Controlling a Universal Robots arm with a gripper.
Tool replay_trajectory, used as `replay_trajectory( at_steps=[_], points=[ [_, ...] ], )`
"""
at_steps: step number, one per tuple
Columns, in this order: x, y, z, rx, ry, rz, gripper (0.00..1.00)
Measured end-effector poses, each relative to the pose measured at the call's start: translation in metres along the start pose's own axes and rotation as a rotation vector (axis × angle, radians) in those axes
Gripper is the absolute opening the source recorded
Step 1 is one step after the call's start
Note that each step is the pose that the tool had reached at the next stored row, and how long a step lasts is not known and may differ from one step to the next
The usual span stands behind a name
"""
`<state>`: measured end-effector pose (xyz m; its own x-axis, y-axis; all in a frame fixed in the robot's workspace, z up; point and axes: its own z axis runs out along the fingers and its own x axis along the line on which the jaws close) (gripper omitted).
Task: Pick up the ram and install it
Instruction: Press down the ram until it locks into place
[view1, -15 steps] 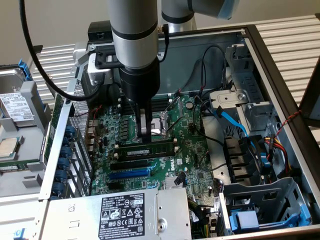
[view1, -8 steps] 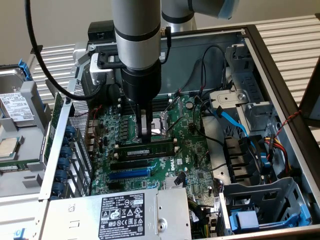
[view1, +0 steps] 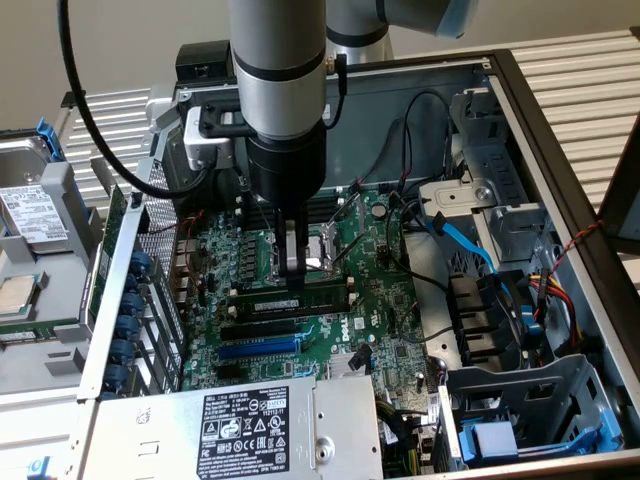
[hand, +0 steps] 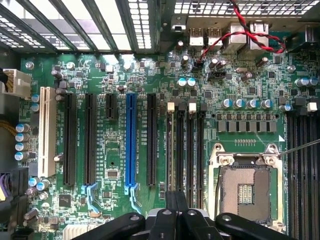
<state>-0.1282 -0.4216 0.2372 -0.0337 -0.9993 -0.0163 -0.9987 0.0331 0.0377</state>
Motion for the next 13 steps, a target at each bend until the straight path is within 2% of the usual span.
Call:
replay_trajectory(
  at_steps=[10,13],
  points=[
    [0.002,-0.0004,0.0002,-0.0031,-0.0008,0.0,0.11],
    [0.0021,-0.0004,0.0004,-0.0051,-0.0096,0.0,0.11]
  ],
)
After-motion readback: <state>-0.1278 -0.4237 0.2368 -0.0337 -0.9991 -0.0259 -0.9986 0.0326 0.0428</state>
